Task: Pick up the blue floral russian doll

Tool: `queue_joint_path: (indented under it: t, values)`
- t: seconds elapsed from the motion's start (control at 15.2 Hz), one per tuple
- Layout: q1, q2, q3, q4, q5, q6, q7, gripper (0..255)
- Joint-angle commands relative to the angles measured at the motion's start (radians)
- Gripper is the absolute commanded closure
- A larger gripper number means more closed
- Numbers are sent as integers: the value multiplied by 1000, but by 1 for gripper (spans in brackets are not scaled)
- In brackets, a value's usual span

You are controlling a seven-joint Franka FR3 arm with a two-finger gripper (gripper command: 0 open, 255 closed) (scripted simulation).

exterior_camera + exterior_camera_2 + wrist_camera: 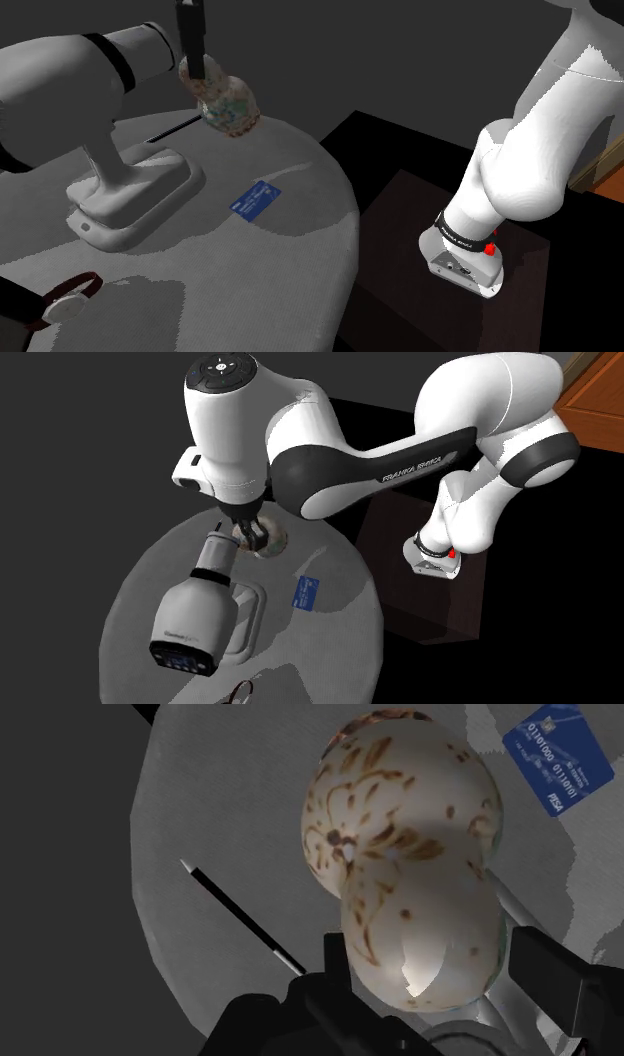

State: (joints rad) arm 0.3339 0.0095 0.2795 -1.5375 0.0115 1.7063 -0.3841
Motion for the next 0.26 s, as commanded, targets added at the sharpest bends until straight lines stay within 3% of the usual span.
queue_joint_path:
  t: [0.0,0.2]
  values:
    - [2,9,2,40,-3,-30,3,255]
    - [3,15,3,64,-4,-47,5,255]
